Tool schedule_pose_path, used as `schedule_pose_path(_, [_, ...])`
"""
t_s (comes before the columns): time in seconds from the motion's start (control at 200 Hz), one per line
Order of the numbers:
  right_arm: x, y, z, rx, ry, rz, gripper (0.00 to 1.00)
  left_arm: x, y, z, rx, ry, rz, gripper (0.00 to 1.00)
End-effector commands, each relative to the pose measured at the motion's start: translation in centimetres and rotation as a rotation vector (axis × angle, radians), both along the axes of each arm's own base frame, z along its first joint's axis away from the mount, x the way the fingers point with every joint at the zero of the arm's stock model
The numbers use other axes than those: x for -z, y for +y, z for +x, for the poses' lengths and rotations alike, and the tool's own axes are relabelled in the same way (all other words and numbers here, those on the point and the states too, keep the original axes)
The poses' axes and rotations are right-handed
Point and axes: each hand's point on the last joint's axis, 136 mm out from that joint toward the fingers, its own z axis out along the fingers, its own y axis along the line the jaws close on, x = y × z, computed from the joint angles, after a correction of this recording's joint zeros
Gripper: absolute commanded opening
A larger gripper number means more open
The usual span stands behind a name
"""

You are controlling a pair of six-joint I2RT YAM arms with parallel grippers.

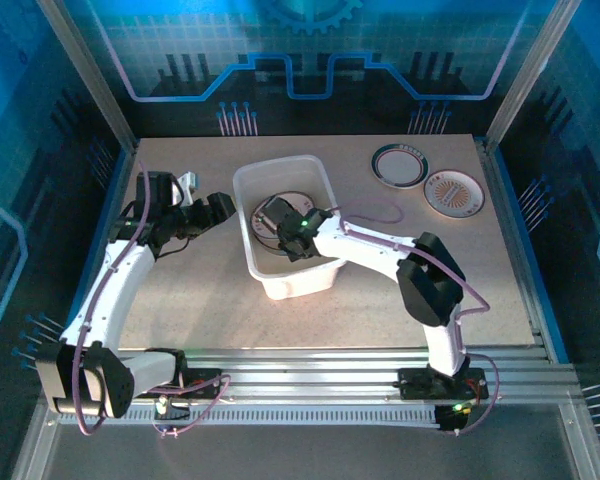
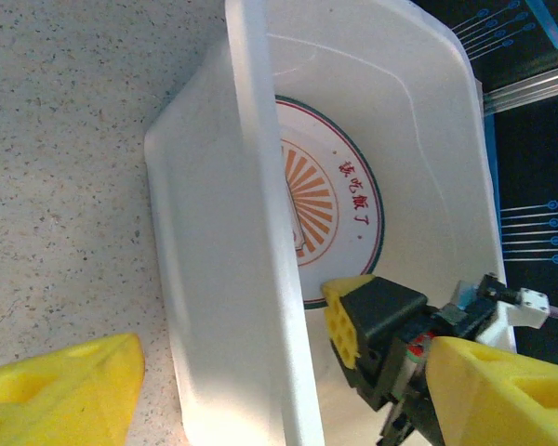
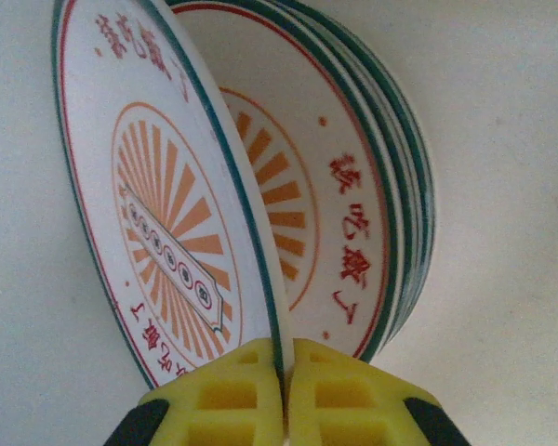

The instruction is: Place the plates into the plastic bin on the countertop

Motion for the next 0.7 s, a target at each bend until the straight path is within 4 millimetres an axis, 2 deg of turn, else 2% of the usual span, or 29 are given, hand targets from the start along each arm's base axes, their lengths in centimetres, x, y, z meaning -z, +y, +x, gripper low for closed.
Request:
schedule_pose_path(0.0, [0.3,1.5,0.8,0.017,-0.046,0.044,0.12,-0.6,-0.1,-0.7,0.019,-0.019,-0.009,0.8])
schedule_pose_path(0.135, [0.6,1.5,0.5,0.008,-0.043,0.053,0.28,-0.6,-0.1,-0.7,0.017,-0.017,-0.013,0.8])
schedule_pose_path(0.255, [-0.3,0.8,0.3,-0.015,-0.069,0.032,0.45,-0.4,-0.1,-0.7,0.013,-0.009,-0.015,0.8])
schedule_pose_path(0.315, [-1.3,0.6,0.7,-0.045,-0.118,0.012,0.51,-0.4,-0.1,-0.6,0.011,-0.007,-0.017,0.8])
schedule_pose_path(0.425, [-4.8,0.4,1.4,-0.136,-0.25,-0.071,0.65,-0.2,-0.1,-0.5,0.005,0.004,-0.033,0.8])
schedule_pose_path(0.585, [-6.3,0.2,1.3,-0.216,-0.297,-0.079,0.88,-0.5,-0.2,-0.3,-0.005,0.004,-0.046,0.8])
schedule_pose_path(0.605, [-6.5,0.2,1.2,-0.235,-0.3,-0.085,0.93,-0.5,-0.1,-0.3,-0.008,0.006,-0.046,0.8])
schedule_pose_path(0.695, [-7.5,0.1,0.8,-0.299,-0.318,-0.123,0.99,-0.5,-0.1,-0.3,-0.012,0.011,-0.046,0.8])
